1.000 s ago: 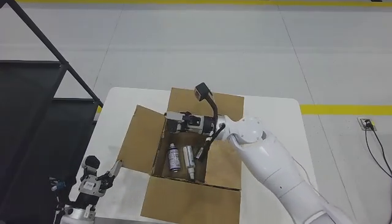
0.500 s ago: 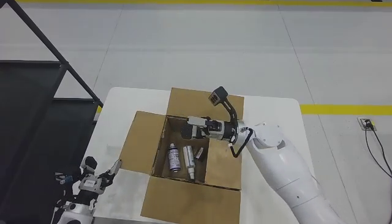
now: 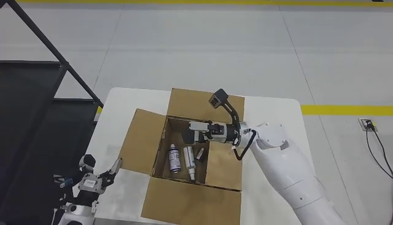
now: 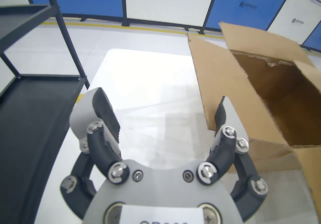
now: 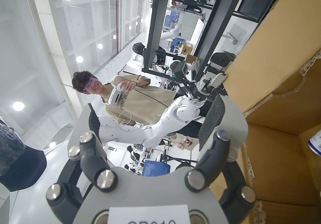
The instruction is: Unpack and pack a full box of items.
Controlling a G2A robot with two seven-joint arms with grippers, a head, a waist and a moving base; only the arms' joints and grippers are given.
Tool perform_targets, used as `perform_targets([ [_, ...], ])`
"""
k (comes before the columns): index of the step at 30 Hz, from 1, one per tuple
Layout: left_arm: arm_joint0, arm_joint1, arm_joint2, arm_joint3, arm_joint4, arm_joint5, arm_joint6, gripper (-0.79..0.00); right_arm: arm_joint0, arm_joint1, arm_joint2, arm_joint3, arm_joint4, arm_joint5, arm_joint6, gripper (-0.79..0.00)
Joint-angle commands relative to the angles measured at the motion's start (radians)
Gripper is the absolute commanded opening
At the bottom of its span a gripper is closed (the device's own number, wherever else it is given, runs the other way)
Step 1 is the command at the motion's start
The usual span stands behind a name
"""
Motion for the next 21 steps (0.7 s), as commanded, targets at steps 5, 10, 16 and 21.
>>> perform_targets([
  [5,0.1,-0.003,-0.042,-0.202,0.016,0.003,0.05,0.0,-0.073,0.03,0.08,-0.096,-0.045,-0.003,-0.017,0.0],
  [10,0.172,-0.006,-0.017,-0.367,0.069,-0.019,0.031,0.0,-0.144,0.059,0.176,-0.191,-0.092,0.013,-0.047,0.0],
  [16,0.107,-0.004,0.113,-0.435,0.108,-0.09,-0.186,0.0,-0.258,0.095,0.325,-0.291,-0.083,-0.007,-0.047,0.0],
  [21,-0.142,-0.016,0.278,-0.316,-0.058,-0.04,-0.466,0.0,-0.371,0.121,0.454,-0.335,-0.035,-0.047,-0.022,0.0],
])
